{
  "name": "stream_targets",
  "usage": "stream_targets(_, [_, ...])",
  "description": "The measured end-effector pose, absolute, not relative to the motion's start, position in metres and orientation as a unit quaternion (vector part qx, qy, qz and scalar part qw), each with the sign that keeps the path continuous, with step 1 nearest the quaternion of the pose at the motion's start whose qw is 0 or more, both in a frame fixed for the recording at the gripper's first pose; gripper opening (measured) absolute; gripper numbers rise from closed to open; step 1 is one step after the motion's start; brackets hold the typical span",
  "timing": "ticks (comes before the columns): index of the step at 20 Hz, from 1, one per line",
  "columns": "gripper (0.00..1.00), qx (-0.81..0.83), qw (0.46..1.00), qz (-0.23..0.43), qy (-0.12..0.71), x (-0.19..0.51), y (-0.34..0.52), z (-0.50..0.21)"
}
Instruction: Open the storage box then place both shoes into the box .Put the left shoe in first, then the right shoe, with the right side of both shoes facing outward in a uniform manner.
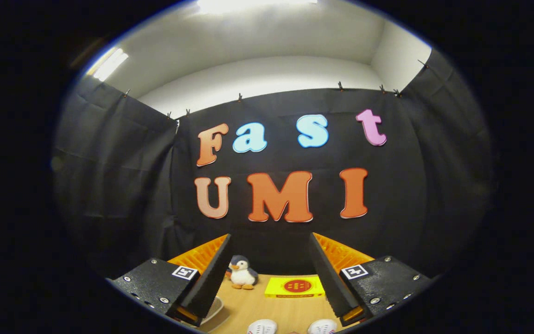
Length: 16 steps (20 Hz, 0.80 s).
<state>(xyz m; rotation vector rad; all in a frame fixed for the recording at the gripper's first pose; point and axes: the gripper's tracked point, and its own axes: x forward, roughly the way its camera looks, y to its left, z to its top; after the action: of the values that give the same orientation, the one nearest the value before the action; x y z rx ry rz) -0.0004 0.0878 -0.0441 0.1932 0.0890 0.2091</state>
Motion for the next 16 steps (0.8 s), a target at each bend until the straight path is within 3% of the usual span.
stream_targets(7, [0.96, 0.17, 0.946, 0.191, 0.198, -0.021, 0.164, -0.145])
stream_targets(16, [0.96, 0.29, 0.828, 0.238, 0.417, -0.06, 0.246, -0.272])
